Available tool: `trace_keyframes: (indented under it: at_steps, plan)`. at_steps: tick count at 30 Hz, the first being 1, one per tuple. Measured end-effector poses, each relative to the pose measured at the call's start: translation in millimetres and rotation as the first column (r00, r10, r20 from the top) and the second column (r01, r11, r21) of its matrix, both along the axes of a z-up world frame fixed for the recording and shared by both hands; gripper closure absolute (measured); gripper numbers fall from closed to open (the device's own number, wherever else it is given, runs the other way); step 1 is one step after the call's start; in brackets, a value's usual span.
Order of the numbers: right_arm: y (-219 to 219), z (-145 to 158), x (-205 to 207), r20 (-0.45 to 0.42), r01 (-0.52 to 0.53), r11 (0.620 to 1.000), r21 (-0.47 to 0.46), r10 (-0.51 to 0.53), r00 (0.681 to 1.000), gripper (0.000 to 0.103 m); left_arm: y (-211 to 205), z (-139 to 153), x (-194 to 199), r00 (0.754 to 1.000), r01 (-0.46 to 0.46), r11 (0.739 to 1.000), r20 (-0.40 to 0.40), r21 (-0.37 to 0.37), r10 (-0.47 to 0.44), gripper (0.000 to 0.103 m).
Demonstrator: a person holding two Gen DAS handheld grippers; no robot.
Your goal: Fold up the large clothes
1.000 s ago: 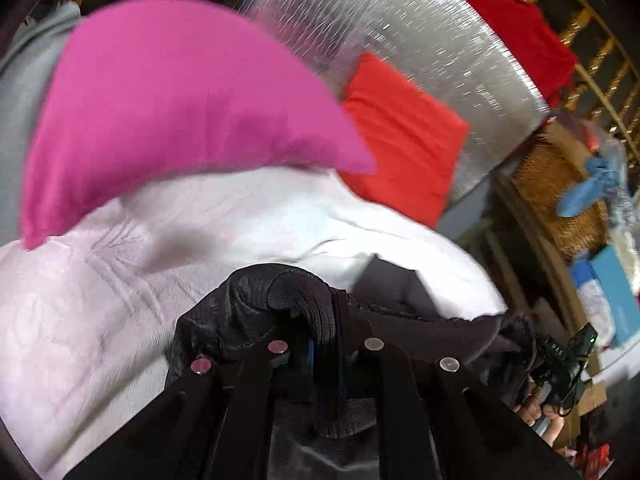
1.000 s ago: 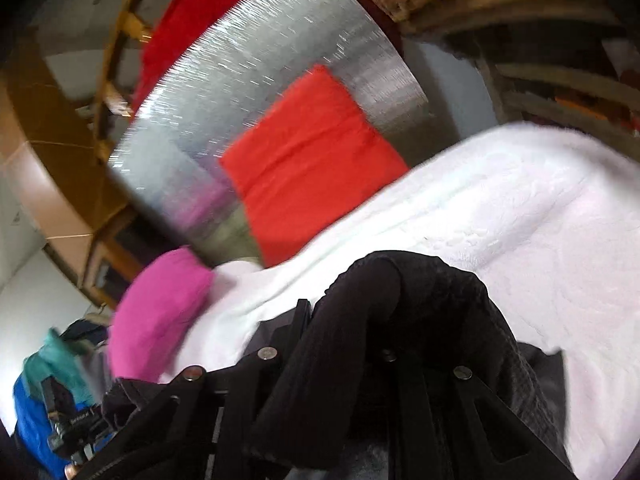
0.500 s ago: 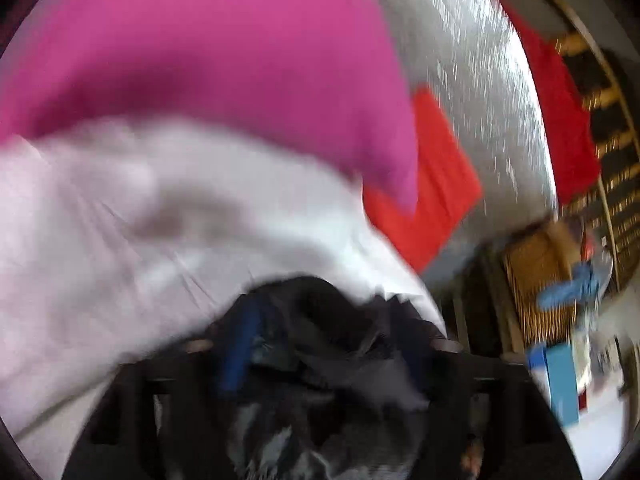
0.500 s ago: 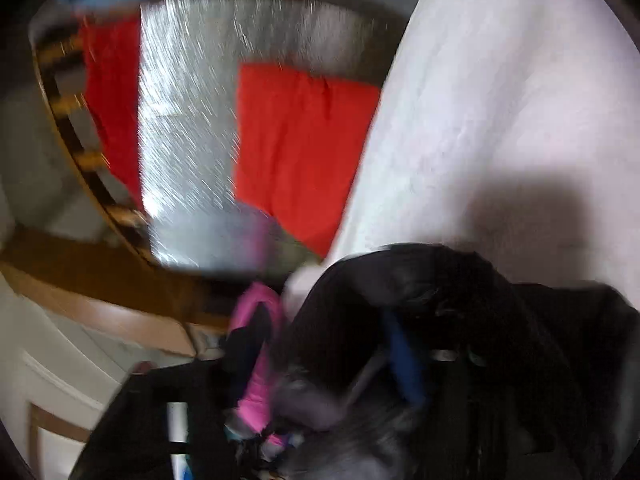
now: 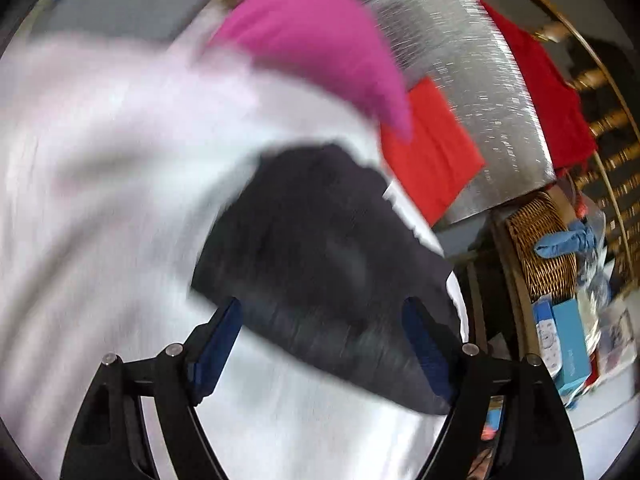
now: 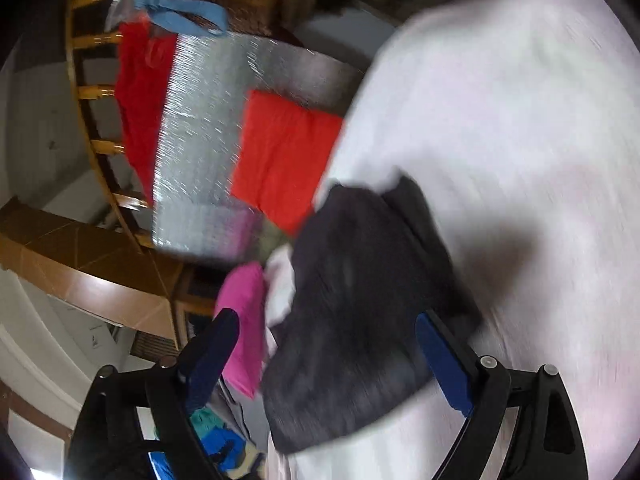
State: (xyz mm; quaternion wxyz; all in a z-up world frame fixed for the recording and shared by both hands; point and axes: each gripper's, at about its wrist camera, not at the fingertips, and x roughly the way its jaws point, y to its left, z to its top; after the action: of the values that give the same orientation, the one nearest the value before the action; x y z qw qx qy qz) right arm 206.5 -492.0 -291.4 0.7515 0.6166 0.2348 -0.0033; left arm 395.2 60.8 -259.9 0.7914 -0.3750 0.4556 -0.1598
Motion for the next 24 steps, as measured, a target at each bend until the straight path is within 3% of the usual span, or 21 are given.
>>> trace_keyframes:
  at_steps: [1, 3, 9, 12, 15, 16, 18, 19, 21, 24]
  plan:
    - [8, -6, -2, -0.050, -0.004, 1.000, 0.018, 0.005, 0.999, 0.011, -1, -10, 1, 0.999, -0.005, 1.000, -0.037, -0.017, 0.004, 0.021]
    - [17, -14, -1, -0.057, -0.001, 0.999, 0.048, 0.004, 0.998, 0.011, -3, -27, 4, 0.995, -0.014, 0.999, -0.100, -0.048, 0.009, 0.021]
    - [14, -44, 33, -0.131, 0.061, 0.997, 0.040, -0.056, 0.990, 0.011, -6, -54, 31, 0.986, -0.108, 0.990, -0.135, -0.096, 0.095, 0.020]
    - [7, -50, 51, -0.115, 0.101, 0.995, 0.001, -0.101, 0.988, 0.011, -9, -55, 42, 0.987, -0.118, 0.985, -0.120, -0.127, 0.103, 0.013]
    - [0, -55, 65, -0.077, 0.148, 0.989, -0.031, -0.150, 0.986, 0.012, 3, -61, 49, 0.982, -0.164, 0.969, -0.123, -0.184, 0.143, 0.013]
    - [0, -55, 69, -0.077, 0.148, 0.988, -0.047, -0.151, 0.985, 0.013, 3, -62, 50, 0.982, -0.168, 0.968, -0.120, -0.187, 0.147, 0.013]
    - [2, -51, 77, -0.102, 0.130, 0.985, -0.117, -0.142, 0.985, 0.030, 1, -56, 53, 0.985, -0.163, 0.970, -0.079, -0.179, 0.151, 0.014]
    - [3, -51, 81, -0.118, 0.104, 0.985, -0.137, -0.121, 0.986, 0.056, -1, -54, 52, 0.986, -0.165, 0.973, -0.062, -0.164, 0.157, 0.017]
    - [4, -46, 79, -0.122, 0.092, 0.980, -0.174, -0.114, 0.986, 0.062, -3, -50, 51, 0.985, -0.170, 0.980, -0.035, -0.103, 0.167, 0.052]
    - [5, -33, 71, -0.109, 0.079, 0.975, -0.206, -0.103, 0.989, 0.068, -2, -43, 48, 0.985, -0.171, 0.982, -0.016, -0.083, 0.170, 0.066]
